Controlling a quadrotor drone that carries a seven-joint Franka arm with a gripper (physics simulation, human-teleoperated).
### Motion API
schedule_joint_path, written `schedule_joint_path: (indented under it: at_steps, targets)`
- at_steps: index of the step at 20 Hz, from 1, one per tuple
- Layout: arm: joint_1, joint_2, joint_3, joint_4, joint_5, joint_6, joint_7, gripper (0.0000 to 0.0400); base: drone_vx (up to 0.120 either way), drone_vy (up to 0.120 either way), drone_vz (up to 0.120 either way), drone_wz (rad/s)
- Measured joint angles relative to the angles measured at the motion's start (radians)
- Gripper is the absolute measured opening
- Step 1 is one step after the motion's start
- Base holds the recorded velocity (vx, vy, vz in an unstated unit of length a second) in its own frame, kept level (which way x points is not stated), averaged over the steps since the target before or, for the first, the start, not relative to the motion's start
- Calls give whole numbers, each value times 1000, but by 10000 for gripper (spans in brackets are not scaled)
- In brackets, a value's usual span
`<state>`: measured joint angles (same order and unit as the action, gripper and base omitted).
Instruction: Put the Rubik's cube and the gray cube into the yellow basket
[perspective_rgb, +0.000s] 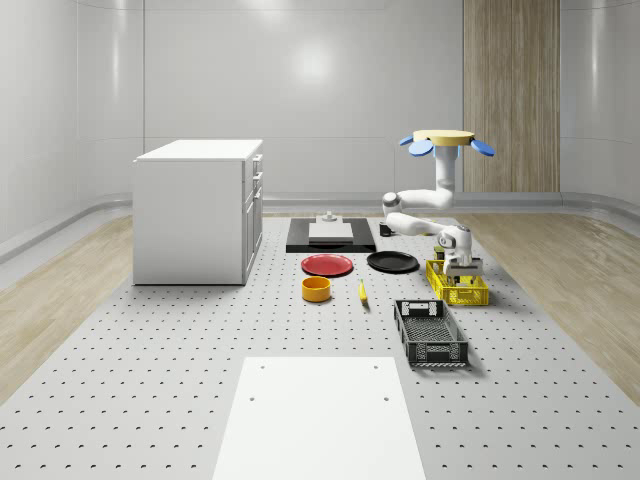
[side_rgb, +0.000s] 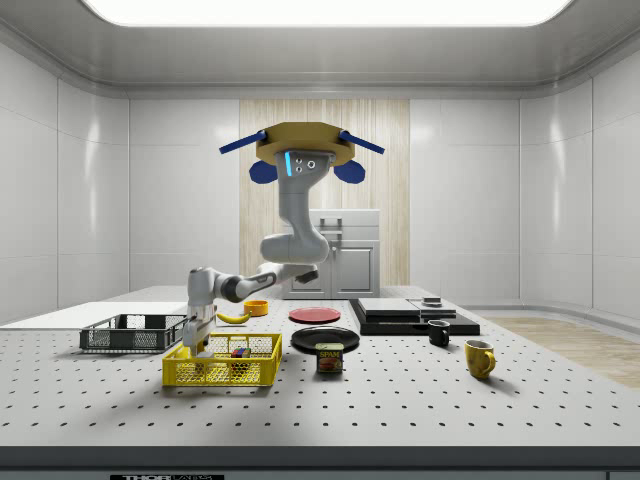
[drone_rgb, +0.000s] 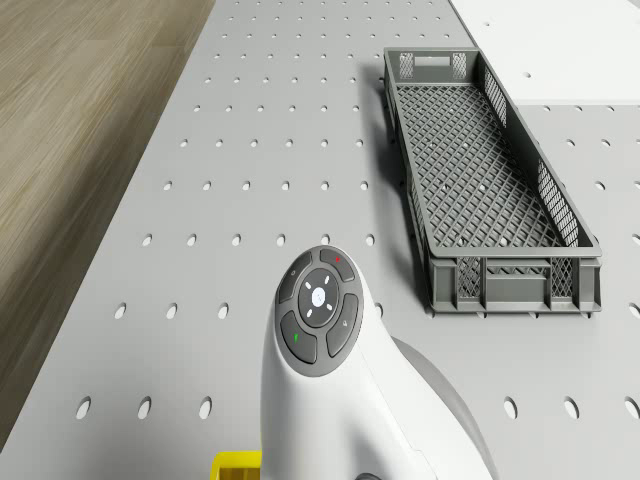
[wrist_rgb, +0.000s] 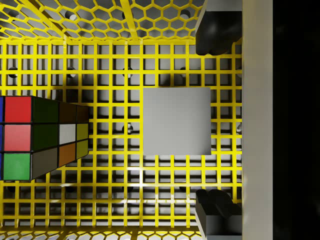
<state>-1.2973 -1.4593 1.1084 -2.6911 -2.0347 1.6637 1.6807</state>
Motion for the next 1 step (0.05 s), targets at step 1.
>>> schedule_joint_path:
  at_steps: [1]
  targets:
    - [1,0,3,-2,3,-2,0,397,0,0,0,0]
